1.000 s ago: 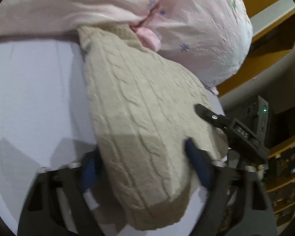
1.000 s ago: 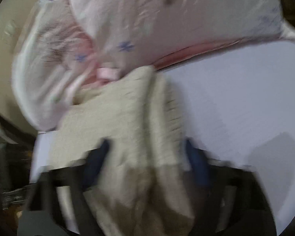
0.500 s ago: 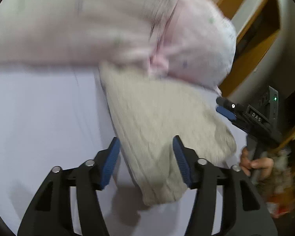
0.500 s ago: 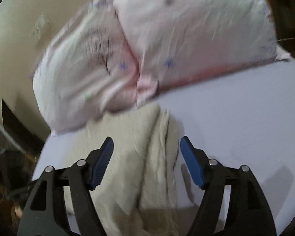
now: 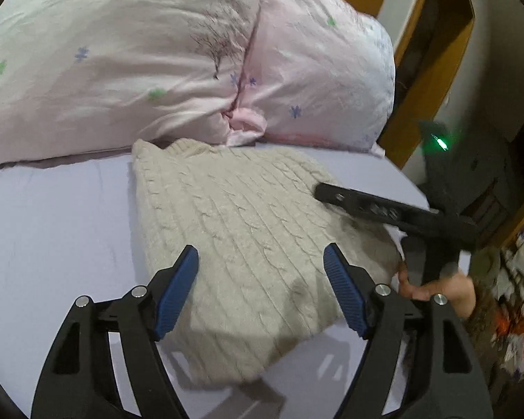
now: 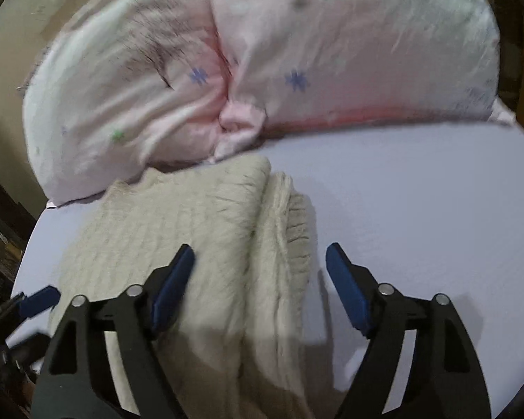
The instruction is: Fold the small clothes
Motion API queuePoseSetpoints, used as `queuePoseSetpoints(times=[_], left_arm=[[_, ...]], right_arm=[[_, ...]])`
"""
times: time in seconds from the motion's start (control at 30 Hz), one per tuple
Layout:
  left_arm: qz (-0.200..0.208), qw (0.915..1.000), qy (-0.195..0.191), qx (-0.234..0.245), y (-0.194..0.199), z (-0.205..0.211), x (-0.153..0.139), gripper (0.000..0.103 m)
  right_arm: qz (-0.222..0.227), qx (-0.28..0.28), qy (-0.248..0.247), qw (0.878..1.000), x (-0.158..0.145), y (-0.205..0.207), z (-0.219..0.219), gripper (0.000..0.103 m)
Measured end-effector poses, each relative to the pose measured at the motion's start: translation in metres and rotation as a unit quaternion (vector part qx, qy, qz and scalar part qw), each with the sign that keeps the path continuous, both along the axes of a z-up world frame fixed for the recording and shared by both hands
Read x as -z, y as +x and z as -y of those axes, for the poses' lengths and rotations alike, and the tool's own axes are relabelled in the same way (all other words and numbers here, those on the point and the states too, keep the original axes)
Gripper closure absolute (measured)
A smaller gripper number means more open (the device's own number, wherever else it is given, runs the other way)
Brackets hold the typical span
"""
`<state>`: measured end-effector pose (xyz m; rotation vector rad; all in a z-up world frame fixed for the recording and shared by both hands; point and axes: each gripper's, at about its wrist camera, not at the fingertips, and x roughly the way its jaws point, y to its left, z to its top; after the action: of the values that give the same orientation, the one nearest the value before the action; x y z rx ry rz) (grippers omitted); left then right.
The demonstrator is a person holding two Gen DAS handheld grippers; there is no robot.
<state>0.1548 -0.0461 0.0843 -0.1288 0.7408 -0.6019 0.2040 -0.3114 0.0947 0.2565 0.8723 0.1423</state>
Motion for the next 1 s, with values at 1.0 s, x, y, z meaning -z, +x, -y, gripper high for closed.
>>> queuePoseSetpoints(times=[1.0], left_arm=[[-0.021, 0.9885, 0.077, -0.128, -0.094, -0.025, 0.041, 0.001]], right_arm=[[-0.056, -0.057, -0.097, 0.992, 0.021, -0.132, -0.025, 0.002]])
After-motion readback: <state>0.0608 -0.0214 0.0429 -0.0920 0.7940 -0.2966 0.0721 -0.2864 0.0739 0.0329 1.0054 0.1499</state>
